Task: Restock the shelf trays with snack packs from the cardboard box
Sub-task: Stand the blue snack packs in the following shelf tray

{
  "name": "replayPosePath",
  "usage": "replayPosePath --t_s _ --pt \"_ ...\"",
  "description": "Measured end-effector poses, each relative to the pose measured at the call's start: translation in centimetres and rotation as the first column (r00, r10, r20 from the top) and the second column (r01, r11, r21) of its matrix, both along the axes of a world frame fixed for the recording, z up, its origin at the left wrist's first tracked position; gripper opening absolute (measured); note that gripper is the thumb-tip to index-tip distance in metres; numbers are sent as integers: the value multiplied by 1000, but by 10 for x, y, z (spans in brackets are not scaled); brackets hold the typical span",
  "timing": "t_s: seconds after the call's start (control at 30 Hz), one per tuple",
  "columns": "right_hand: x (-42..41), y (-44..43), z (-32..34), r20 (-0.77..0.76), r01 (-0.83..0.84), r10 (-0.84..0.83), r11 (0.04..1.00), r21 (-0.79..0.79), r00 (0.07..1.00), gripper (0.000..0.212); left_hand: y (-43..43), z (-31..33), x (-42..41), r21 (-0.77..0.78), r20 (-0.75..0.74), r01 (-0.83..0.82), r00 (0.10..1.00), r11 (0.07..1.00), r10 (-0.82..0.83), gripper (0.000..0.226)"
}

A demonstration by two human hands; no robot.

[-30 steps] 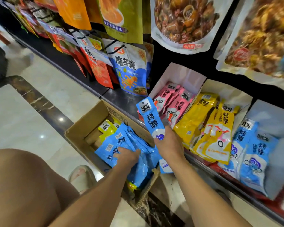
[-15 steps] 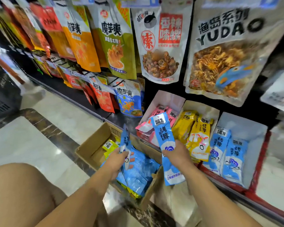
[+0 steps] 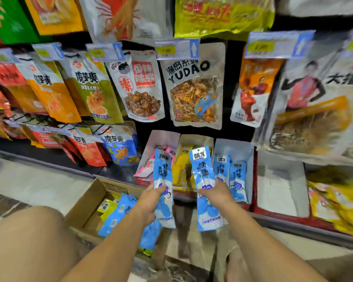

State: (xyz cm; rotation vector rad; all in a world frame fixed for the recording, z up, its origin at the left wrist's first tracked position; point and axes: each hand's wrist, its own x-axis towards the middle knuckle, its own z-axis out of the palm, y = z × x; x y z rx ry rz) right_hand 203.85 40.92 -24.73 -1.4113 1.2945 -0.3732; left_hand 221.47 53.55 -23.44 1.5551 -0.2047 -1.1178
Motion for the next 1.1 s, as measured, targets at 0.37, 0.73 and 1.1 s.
replayPosePath --t_s 0.37,0.73,1.1 --pt "-90 -35 -25 29 323 -334 928 186 942 33 -81 -12 -79 70 81 138 986 988 -144 20" --pt "-132 -96 -54 79 466 -498 848 251 864 28 -182 -57 -110 144 90 203 972 968 -218 3" --pt "-141 -136 -76 107 508 -564 798 326 819 27 -255 -118 -137 259 135 208 959 943 -248 5"
